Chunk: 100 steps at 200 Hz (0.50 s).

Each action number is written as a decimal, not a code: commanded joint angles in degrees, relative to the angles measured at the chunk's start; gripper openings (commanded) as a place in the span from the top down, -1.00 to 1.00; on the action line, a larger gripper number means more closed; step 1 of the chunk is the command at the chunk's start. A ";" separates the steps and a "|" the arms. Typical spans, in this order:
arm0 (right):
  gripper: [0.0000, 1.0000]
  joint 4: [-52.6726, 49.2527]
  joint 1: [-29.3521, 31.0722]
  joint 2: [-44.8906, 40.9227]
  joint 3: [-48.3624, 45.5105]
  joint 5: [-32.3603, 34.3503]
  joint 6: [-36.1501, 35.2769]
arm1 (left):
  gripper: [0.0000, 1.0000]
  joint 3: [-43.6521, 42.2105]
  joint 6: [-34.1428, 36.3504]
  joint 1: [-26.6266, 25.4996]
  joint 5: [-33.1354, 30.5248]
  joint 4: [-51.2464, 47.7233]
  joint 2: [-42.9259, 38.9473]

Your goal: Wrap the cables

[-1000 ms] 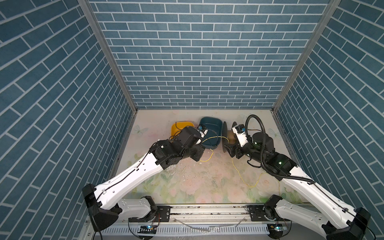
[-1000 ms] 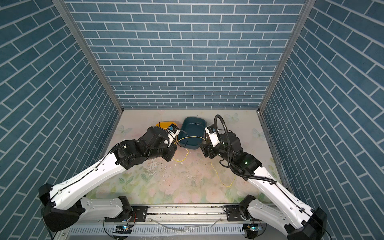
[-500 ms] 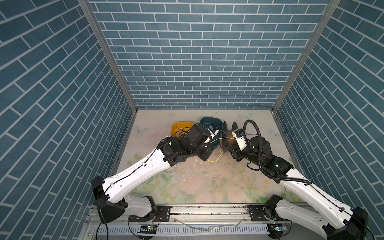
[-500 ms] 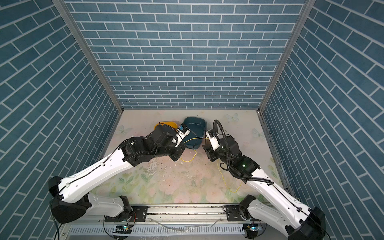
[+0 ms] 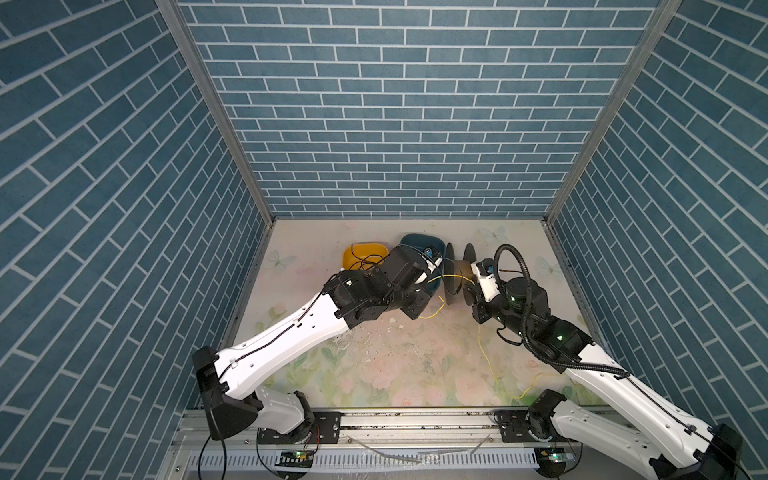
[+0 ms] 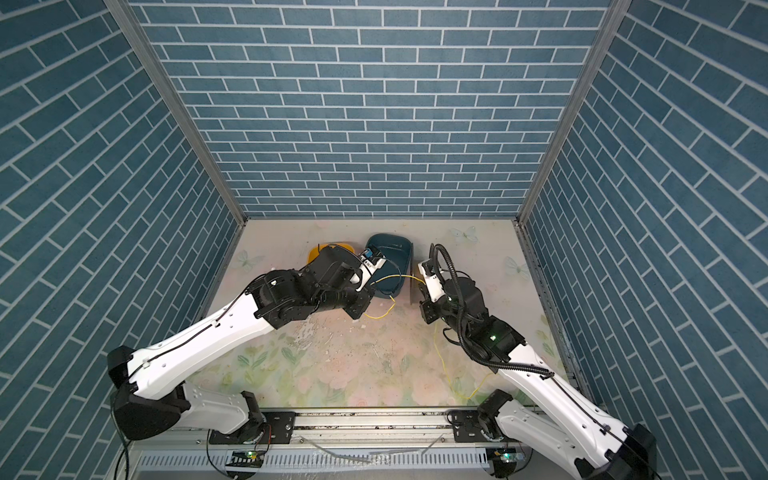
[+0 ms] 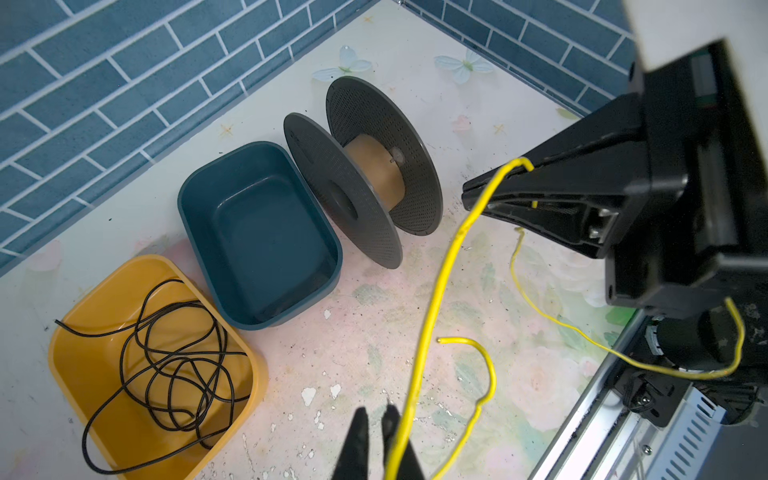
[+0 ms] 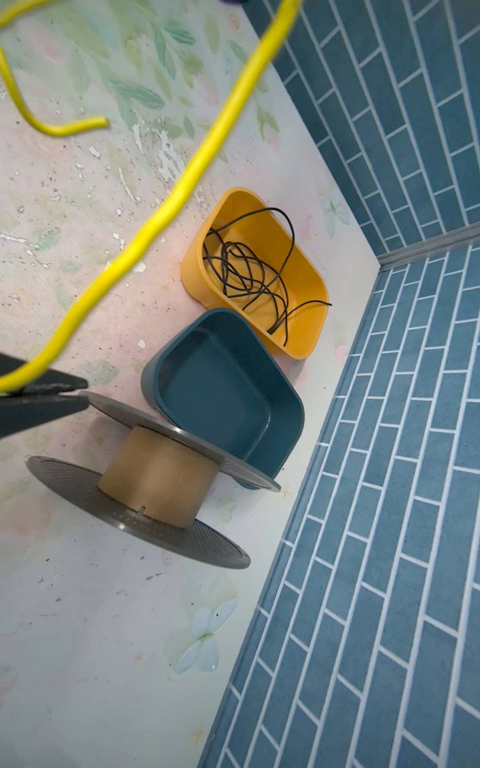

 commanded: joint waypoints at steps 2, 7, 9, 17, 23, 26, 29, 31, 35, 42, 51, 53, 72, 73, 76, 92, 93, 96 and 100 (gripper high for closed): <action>1.00 2.14 -0.23 -3.27 -1.86 5.96 -0.20 | 0.17 1.84 -0.04 -0.30 -0.81 -0.18 1.31; 1.00 2.33 -0.32 -3.78 -1.96 7.68 0.19 | -0.01 1.94 -0.07 -0.22 -1.04 0.07 1.39; 1.00 2.40 -0.40 -4.05 -1.97 8.38 0.36 | -0.08 1.89 -0.09 -0.24 -1.03 0.12 1.40; 1.00 2.38 -0.89 -4.78 -2.05 10.22 0.77 | -0.32 1.87 -0.25 -0.23 -1.31 0.55 1.35; 1.00 2.16 -1.56 -5.22 -2.01 11.12 1.08 | -0.42 1.72 -0.40 -0.30 -1.57 0.83 1.28; 1.00 2.11 -1.97 -5.42 -1.98 11.48 1.25 | -0.47 1.68 -0.53 -0.23 -1.66 1.01 1.26; 1.00 1.97 -2.29 -5.59 -1.86 11.81 1.53 | -0.51 1.67 -0.58 -0.22 -1.71 1.14 1.28; 1.00 1.87 -2.61 -5.69 -1.82 12.03 1.68 | -0.55 1.56 -0.61 -0.22 -1.82 1.26 1.22; 1.00 1.61 -3.35 -5.81 -1.59 12.27 2.11 | -0.62 1.46 -0.70 -0.28 -1.96 1.45 1.15; 1.00 1.09 -4.78 -5.98 -1.18 12.27 2.97 | -0.74 1.51 -0.90 -0.22 -1.95 1.62 1.16; 1.00 0.46 -6.81 -6.07 -0.69 12.13 4.14 | -0.86 1.45 -1.04 -0.23 -1.97 1.77 1.22; 1.00 0.38 -7.29 -6.16 -0.56 12.13 4.36 | -0.88 1.49 -1.12 -0.27 -2.01 1.81 1.23; 1.00 0.30 -10.77 -6.04 0.26 12.16 5.33 | -0.97 1.05 -1.62 -0.23 -1.81 2.87 1.32; 1.00 0.32 -10.88 -5.98 0.28 12.23 5.26 | -0.97 0.98 -1.65 -0.22 -1.85 2.93 1.32; 1.00 0.57 -11.15 -5.96 0.37 12.67 5.20 | -0.97 0.92 -1.78 -0.22 -1.70 3.21 1.36; 1.00 1.42 -12.58 -5.05 1.15 15.56 5.30 | -0.96 0.45 -2.50 -0.22 -1.66 4.65 1.81; 1.00 1.50 -12.71 -4.96 1.21 15.60 5.29 | -0.96 0.42 -2.53 -0.27 -1.68 4.79 1.87; 1.00 1.75 -13.01 -4.80 1.27 15.86 5.34 | -0.96 0.35 -2.63 -0.23 -1.57 5.05 2.02; 1.00 2.25 -13.51 -4.43 1.36 16.05 5.33 | -0.94 0.32 -2.79 -0.23 -1.50 5.38 2.30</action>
